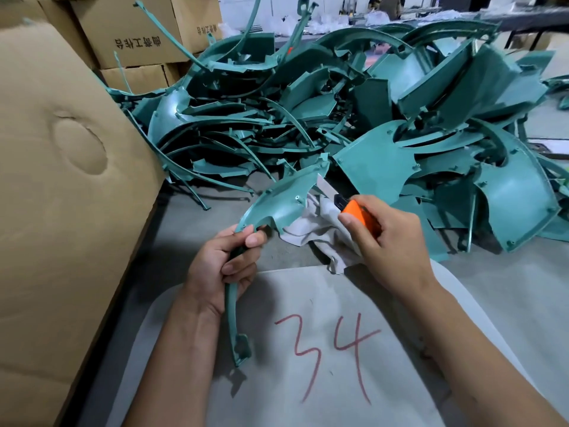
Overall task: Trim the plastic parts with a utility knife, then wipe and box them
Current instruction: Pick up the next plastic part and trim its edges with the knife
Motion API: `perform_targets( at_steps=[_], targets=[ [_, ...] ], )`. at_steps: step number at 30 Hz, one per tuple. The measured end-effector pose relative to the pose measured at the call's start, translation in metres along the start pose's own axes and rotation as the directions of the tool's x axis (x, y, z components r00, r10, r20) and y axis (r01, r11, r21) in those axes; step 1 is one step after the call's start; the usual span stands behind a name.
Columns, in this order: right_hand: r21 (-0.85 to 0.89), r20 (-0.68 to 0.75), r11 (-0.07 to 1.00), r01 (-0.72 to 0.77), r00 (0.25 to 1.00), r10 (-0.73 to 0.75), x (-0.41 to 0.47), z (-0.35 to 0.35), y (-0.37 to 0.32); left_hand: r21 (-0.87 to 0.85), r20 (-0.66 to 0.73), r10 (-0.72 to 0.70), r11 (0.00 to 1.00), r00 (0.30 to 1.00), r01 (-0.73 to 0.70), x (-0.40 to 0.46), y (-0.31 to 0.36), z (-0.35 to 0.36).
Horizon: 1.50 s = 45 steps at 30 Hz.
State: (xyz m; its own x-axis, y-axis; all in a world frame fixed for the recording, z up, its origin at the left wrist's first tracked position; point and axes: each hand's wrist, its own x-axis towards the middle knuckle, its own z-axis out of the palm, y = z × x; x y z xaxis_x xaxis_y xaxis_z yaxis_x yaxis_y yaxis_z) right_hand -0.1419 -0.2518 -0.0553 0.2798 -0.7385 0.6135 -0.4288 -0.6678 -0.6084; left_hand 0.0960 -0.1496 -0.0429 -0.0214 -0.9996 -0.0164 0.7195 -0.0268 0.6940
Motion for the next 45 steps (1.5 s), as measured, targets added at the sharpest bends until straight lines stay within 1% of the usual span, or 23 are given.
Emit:
perform_targets(
  at_steps=[2, 5, 6, 9, 10, 11, 14, 16, 19, 21, 23, 26, 28, 29, 31, 33, 34, 35, 37, 39, 40, 43, 45],
  targets=[
    [0.043, 0.009, 0.999, 0.030, 0.999, -0.031, -0.001, 0.000, -0.003, -0.002, -0.002, -0.005, 1.000, 1.000, 0.005, 0.001, -0.001, -0.001],
    [0.169, 0.114, 0.980, 0.101, 0.986, -0.122, -0.005, 0.006, -0.013, -0.045, 0.057, -0.020, 0.999, 0.998, 0.023, 0.001, -0.001, -0.002],
    [0.159, 0.119, 0.983, 0.096, 0.986, -0.116, -0.004, 0.007, -0.013, -0.050, 0.067, -0.024, 0.998, 0.997, 0.027, 0.000, 0.000, -0.003],
    [0.036, 0.017, 0.999, 0.024, 1.000, -0.025, 0.000, 0.003, -0.006, -0.034, 0.071, -0.020, 0.999, 0.997, 0.023, 0.000, 0.000, -0.004],
    [0.025, 0.002, 1.000, 0.014, 1.000, -0.015, 0.001, 0.000, -0.004, -0.032, 0.068, -0.022, 0.999, 0.997, 0.024, 0.000, 0.000, -0.004],
    [0.050, 0.010, 0.998, 0.029, 1.000, -0.030, 0.000, -0.002, -0.003, -0.032, 0.070, -0.026, 0.999, 0.997, 0.028, 0.001, 0.000, -0.003],
    [0.203, 0.126, 0.974, 0.102, 0.984, -0.129, -0.003, 0.001, -0.010, -0.058, 0.084, -0.033, 0.998, 0.996, 0.038, 0.001, -0.002, -0.003],
    [0.200, 0.139, 0.975, 0.096, 0.982, -0.125, -0.003, 0.004, -0.012, -0.070, 0.090, -0.034, 0.997, 0.995, 0.040, 0.000, -0.001, -0.005],
    [0.013, 0.022, 1.000, 0.027, 0.999, -0.027, 0.000, 0.000, -0.002, -0.055, 0.083, -0.032, 0.998, 0.996, 0.037, 0.000, 0.000, -0.005],
    [-0.108, -0.021, 0.994, -0.008, 1.000, 0.006, -0.001, -0.003, 0.003, -0.054, 0.079, -0.041, 0.998, 0.996, 0.045, 0.001, -0.001, -0.004],
    [-0.146, -0.063, 0.989, -0.016, 0.998, 0.007, -0.002, -0.001, 0.002, -0.064, 0.075, -0.049, 0.997, 0.996, 0.054, 0.002, -0.002, -0.004],
    [-0.168, -0.179, 0.984, -0.054, 0.984, 0.023, -0.001, 0.002, -0.002, -0.092, 0.078, -0.059, 0.994, 0.995, 0.066, 0.000, -0.001, -0.005],
    [-0.138, -0.236, 0.988, -0.072, 0.971, 0.037, 0.001, -0.001, -0.001, -0.079, 0.080, -0.061, 0.995, 0.995, 0.067, -0.001, 0.002, -0.006],
    [-0.087, -0.233, 0.995, -0.049, 0.972, 0.027, 0.001, -0.003, 0.000, -0.063, 0.086, -0.062, 0.996, 0.994, 0.067, -0.001, 0.002, -0.006],
    [0.018, -0.157, 0.998, 0.056, 0.986, -0.052, 0.000, -0.005, -0.002, -0.031, 0.112, -0.071, 0.997, 0.991, 0.075, -0.002, 0.004, -0.006],
    [0.061, -0.062, 0.987, 0.148, 0.988, -0.144, 0.000, -0.004, -0.004, -0.021, 0.171, -0.078, 0.996, 0.982, 0.083, -0.004, 0.006, -0.007],
    [0.067, -0.032, 0.985, 0.161, 0.987, -0.160, 0.001, -0.004, -0.004, -0.019, 0.189, -0.078, 0.996, 0.979, 0.083, -0.006, 0.008, -0.008],
    [0.062, -0.015, 0.986, 0.156, 0.988, -0.155, 0.001, -0.004, -0.003, 0.008, 0.182, -0.078, 0.997, 0.980, 0.078, -0.008, 0.011, -0.009],
    [0.034, 0.009, 0.991, 0.130, 0.991, -0.131, 0.001, -0.005, -0.001, 0.173, 0.107, -0.043, 0.985, 0.993, 0.024, -0.010, 0.018, -0.010],
    [0.019, 0.039, 0.993, 0.112, 0.993, -0.113, 0.001, -0.005, 0.000, 0.354, 0.041, -0.003, 0.935, 0.999, -0.012, -0.012, 0.025, -0.012],
    [0.028, 0.048, 0.993, 0.112, 0.992, -0.113, 0.000, -0.004, -0.001, 0.408, 0.021, 0.012, 0.913, 1.000, -0.020, -0.012, 0.028, -0.012],
    [0.101, 0.048, 0.985, 0.139, 0.988, -0.144, 0.000, -0.004, -0.006, 0.476, -0.009, 0.045, 0.879, 0.999, -0.035, -0.018, 0.039, -0.015],
    [0.209, 0.055, 0.970, 0.128, 0.988, -0.142, -0.001, -0.005, -0.011, 0.497, -0.033, 0.070, 0.866, 0.997, -0.045, -0.023, 0.044, -0.016]
  ],
)
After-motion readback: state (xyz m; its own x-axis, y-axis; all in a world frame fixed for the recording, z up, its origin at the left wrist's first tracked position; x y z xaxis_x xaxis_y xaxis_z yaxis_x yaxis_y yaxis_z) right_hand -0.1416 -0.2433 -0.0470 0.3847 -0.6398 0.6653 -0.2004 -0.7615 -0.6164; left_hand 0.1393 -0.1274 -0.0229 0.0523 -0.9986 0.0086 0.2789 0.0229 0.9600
